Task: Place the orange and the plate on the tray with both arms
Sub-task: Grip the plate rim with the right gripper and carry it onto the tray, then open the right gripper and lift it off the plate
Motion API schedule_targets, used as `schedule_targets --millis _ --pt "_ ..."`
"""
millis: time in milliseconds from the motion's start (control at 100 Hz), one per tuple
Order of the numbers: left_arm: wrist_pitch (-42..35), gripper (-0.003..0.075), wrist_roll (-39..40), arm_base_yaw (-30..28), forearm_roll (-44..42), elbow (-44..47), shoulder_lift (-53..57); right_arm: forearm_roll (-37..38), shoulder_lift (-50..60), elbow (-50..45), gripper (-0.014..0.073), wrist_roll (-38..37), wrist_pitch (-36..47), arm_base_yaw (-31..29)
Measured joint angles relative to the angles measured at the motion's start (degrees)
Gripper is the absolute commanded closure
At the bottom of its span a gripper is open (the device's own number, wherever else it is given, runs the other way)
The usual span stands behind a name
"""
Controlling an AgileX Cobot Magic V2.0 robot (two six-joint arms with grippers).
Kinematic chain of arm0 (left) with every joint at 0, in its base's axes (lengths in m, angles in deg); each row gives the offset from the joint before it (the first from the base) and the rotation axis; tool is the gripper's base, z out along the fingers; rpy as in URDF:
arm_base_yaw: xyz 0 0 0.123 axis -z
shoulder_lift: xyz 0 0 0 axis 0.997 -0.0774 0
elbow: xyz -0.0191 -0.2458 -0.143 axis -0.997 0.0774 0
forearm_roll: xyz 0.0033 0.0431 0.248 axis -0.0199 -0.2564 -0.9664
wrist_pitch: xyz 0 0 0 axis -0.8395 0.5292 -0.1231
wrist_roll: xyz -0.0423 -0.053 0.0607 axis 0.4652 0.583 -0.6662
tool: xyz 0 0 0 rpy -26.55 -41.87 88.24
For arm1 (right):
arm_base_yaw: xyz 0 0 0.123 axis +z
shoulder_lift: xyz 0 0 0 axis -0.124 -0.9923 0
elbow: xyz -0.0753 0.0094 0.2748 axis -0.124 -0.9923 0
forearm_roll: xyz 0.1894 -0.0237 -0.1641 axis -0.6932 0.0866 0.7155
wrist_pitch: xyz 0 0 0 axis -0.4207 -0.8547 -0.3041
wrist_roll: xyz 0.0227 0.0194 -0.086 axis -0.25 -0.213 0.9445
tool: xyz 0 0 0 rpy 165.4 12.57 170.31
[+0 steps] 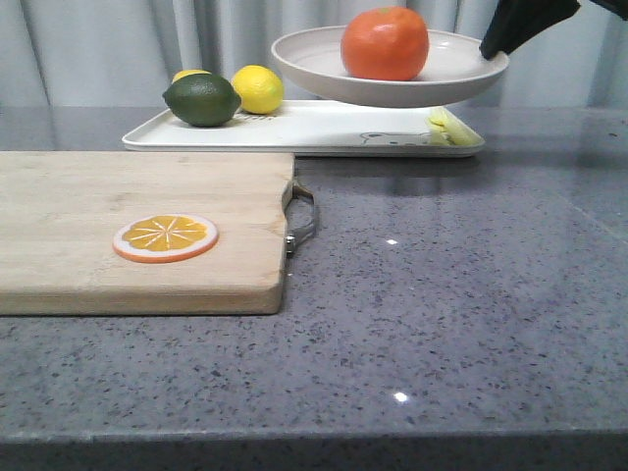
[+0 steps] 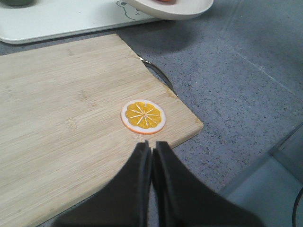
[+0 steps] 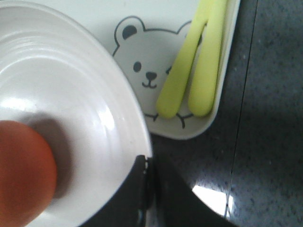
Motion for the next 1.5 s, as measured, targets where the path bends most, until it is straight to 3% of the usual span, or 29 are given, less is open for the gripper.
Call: schedule_targets --millis 390,580,1320,1500 --pt "-0.6 0.0741 0.0 0.0 0.0 0.0 0.0 -0.1 -18.9 27.2 0.066 -2.7 -5.7 0.6" --pt "-1.6 0.0741 0.0 0.0 0.0 0.0 0.0 -0.9 -25.9 35.9 0.066 -4.0 -6.2 1.8" --pt "-2.1 0.0741 0.0 0.0 0.0 0.0 0.0 -2.2 -32.4 38.7 0.0658 -4.3 -1.8 1.9" --pt "-2.1 0.0741 0.0 0.0 0.1 0.0 0.0 -2.4 -32.4 38.7 0.0536 -4.3 -1.8 1.9"
